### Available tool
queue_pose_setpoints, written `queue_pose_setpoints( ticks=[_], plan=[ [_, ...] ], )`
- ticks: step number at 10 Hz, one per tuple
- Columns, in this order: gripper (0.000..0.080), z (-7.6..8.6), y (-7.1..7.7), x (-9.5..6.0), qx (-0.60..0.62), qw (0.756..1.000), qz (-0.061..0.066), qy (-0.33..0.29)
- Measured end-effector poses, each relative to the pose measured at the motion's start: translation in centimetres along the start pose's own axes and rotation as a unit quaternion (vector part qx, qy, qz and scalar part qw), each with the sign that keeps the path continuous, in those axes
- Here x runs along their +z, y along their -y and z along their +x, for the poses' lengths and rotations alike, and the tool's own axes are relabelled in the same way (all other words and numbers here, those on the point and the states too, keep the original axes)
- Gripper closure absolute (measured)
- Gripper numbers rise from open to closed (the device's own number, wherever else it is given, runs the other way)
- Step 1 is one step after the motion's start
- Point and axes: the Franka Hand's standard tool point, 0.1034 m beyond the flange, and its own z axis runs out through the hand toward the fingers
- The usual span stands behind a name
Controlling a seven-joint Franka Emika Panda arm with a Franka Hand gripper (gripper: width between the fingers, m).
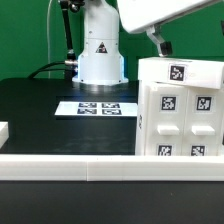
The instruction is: Assemble cabinet
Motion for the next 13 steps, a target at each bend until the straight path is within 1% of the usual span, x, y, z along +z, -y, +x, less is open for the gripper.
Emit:
queue_pose_setpoints(
  ticks=[1,2,4,6,8,10,11,12,13],
  plan=[
    [0.0002,0.0,-0.1,0.0,-0.021,1.000,-0.001,0.000],
    [0.0002,0.1,-0.1,0.0,-0.078,0.997,-0.004,0.000],
    [0.0002,-0.6,-0.1,0.2,-0.223,0.974,-0.022,0.025],
    [0.0002,-1.1,-0.1,0.5,-0.306,0.949,-0.038,0.064],
    [0.0002,-0.5,-0.6,0.2,-0.357,0.931,-0.034,0.060],
    [0.0002,-0.4,-0.8,0.2,-0.413,0.908,-0.035,0.062],
    [0.0002,-0.3,-0.9,0.3,-0.455,0.888,-0.037,0.063],
    [0.0002,-0.3,-1.1,0.5,-0.524,0.848,-0.043,0.068],
    [0.0002,-0.3,-1.3,0.7,-0.563,0.821,-0.054,0.078]
  ],
)
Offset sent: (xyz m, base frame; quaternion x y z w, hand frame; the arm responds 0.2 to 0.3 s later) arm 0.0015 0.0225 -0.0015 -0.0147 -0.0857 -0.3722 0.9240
